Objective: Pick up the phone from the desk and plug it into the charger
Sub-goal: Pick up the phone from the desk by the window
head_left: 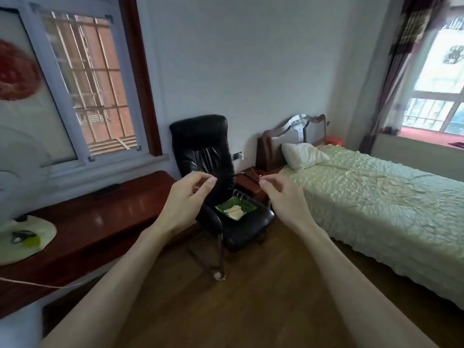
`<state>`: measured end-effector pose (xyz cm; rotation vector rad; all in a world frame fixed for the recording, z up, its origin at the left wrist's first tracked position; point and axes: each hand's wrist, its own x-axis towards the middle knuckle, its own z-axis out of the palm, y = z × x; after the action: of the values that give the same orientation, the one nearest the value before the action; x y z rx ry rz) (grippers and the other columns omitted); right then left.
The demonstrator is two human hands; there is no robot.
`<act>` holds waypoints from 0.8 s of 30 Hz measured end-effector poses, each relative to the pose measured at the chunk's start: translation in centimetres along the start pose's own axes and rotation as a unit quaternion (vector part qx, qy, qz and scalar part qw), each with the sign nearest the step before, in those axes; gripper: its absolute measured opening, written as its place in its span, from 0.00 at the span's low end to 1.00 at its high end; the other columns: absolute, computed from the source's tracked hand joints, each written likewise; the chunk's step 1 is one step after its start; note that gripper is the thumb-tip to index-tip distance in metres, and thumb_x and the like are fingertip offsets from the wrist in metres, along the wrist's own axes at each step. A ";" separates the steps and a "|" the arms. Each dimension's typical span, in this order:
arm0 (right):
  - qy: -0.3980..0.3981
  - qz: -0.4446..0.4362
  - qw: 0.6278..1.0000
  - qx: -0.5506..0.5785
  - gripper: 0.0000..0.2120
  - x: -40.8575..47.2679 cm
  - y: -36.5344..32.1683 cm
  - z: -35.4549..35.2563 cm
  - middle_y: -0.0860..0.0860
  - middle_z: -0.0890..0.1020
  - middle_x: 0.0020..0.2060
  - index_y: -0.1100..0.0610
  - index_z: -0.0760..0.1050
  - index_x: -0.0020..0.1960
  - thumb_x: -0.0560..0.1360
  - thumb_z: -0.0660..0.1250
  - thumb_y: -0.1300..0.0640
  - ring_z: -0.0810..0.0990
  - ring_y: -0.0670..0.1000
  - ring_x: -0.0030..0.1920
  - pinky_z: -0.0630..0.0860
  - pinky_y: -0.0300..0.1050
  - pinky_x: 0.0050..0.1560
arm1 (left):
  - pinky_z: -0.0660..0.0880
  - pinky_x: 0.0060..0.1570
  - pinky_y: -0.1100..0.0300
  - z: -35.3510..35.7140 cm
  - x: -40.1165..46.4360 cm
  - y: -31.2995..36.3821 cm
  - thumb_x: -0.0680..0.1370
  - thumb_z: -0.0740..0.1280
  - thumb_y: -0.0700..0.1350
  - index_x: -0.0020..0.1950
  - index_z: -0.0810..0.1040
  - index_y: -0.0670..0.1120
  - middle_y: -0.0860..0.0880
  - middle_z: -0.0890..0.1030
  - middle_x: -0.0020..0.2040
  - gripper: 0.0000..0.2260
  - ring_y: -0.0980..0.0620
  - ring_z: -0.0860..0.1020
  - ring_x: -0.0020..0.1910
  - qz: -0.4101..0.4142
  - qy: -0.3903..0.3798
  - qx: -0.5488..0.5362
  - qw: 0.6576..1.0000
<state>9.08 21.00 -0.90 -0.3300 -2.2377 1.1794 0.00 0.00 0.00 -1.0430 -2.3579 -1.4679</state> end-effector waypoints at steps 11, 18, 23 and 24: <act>-0.046 0.030 0.998 -0.003 0.10 12.3 5.7 10.7 0.46 0.85 0.49 0.53 0.83 0.56 0.79 0.66 0.52 0.81 0.44 0.52 0.70 0.32 0.50 | 0.72 0.48 0.72 -0.7 9.8 -12.1 0.82 0.63 0.48 0.53 0.84 0.47 0.53 0.84 0.50 0.10 0.58 0.80 0.51 -0.075 0.006 0.019 0.997; -0.134 0.023 0.990 0.027 0.11 23.1 8.7 19.0 0.47 0.85 0.51 0.55 0.82 0.58 0.79 0.66 0.53 0.81 0.46 0.55 0.72 0.37 0.54 | 0.73 0.54 0.64 -1.5 16.0 -20.3 0.81 0.63 0.48 0.53 0.84 0.47 0.52 0.83 0.51 0.11 0.56 0.79 0.52 -0.147 0.055 0.066 0.985; -0.210 -0.006 0.977 0.030 0.10 29.7 9.5 26.8 0.47 0.84 0.50 0.56 0.82 0.57 0.80 0.66 0.54 0.81 0.45 0.52 0.71 0.27 0.47 | 0.72 0.52 0.68 -3.7 18.1 -25.5 0.82 0.62 0.49 0.55 0.82 0.47 0.52 0.82 0.52 0.11 0.57 0.79 0.53 -0.210 0.091 0.105 0.968; -0.225 -0.006 0.974 0.030 0.11 30.4 9.4 28.5 0.47 0.84 0.50 0.56 0.82 0.58 0.80 0.66 0.54 0.81 0.45 0.52 0.71 0.27 0.46 | 0.71 0.51 0.69 -4.3 18.0 -26.5 0.82 0.62 0.49 0.56 0.82 0.47 0.53 0.82 0.52 0.11 0.58 0.79 0.52 -0.225 0.093 0.115 0.963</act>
<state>-32.78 21.53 -9.56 -0.0204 -2.5712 1.4250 -31.21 -2.32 -8.25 -0.3086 -2.6506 -1.2989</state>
